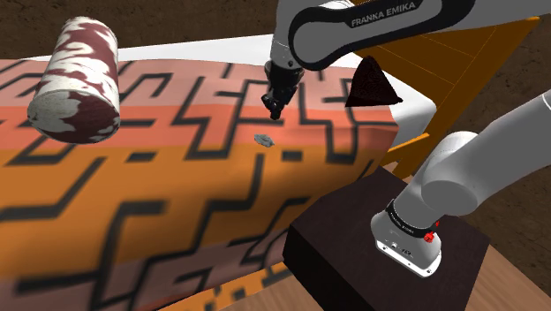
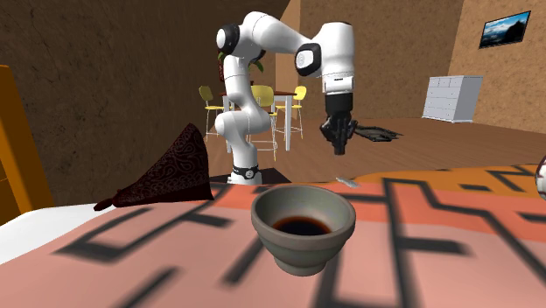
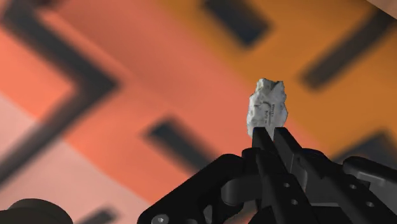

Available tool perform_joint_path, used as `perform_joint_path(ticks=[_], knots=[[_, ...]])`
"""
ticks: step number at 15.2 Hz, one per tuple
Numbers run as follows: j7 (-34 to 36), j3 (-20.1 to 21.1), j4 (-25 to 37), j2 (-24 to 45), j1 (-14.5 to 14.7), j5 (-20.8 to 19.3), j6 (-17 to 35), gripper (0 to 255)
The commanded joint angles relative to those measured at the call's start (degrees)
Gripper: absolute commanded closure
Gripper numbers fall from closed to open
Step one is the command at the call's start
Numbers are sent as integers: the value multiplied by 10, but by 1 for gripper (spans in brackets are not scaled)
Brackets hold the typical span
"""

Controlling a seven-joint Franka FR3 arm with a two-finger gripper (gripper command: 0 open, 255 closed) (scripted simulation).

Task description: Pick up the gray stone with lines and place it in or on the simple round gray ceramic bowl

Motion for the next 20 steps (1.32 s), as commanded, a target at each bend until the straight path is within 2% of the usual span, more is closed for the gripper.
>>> perform_joint_path(ticks=[1,3,4,10,17,20], knots=[[2,0,15,-2,0,-1,-17,255],[2,0,14,-2,0,-1,-16,255],[2,0,14,-2,0,-1,-16,0],[20,30,28,111,5,-44,48,0],[27,32,4,143,4,-53,104,0],[28,32,2,146,4,-54,108,0]])
